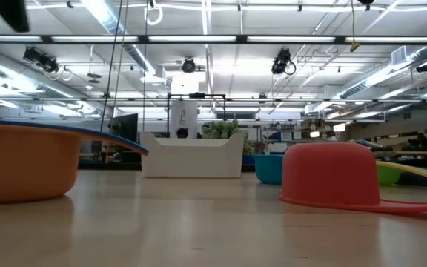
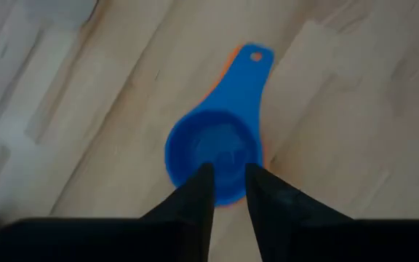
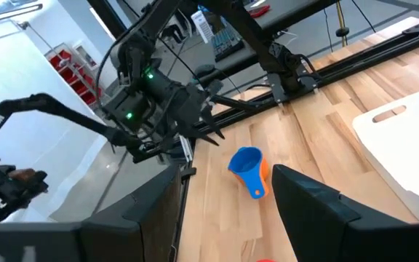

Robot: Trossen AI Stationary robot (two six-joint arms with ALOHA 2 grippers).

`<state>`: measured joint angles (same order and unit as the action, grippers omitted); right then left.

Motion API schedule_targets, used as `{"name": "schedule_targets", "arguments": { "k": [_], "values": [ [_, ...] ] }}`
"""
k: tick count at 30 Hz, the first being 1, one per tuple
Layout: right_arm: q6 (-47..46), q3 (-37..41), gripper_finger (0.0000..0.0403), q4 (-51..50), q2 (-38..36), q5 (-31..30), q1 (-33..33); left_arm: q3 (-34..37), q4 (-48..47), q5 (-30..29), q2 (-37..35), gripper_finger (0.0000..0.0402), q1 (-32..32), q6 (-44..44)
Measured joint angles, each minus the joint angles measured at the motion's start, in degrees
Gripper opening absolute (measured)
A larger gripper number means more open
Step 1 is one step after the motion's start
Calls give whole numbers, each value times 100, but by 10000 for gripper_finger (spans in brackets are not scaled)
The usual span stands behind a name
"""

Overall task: Nest measuring cups in basket
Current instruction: Adjust the stacked measuring cups

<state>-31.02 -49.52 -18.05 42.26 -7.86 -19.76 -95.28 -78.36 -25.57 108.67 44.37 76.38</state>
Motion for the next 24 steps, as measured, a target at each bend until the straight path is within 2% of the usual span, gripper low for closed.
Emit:
{"name": "schedule_targets", "arguments": {
  "k": [5, 9, 13, 15, 21, 24],
  "values": [
    [8, 0, 224, 53, 68, 2, -1, 1234, 1089, 243, -799, 58, -77, 181],
    [-47, 0, 224, 60, 157, 2, -1, 2190, 2140, 665, -1542, 47, -377, -180],
    [-145, 0, 224, 79, 245, 2, -1, 2849, 2459, 1136, -2027, 51, -708, -382],
    [-186, 0, 224, 88, 274, 2, -1, 3119, 2580, 1291, -2226, 64, -875, -482],
    [-232, -1, 224, 263, 350, 2, -1, 3938, 3926, 1911, -2468, 136, -1276, -1007],
    [-316, -2, 224, 257, 361, 2, -1, 4200, 3945, 1975, -2471, 172, -1383, -988]
  ]
}}
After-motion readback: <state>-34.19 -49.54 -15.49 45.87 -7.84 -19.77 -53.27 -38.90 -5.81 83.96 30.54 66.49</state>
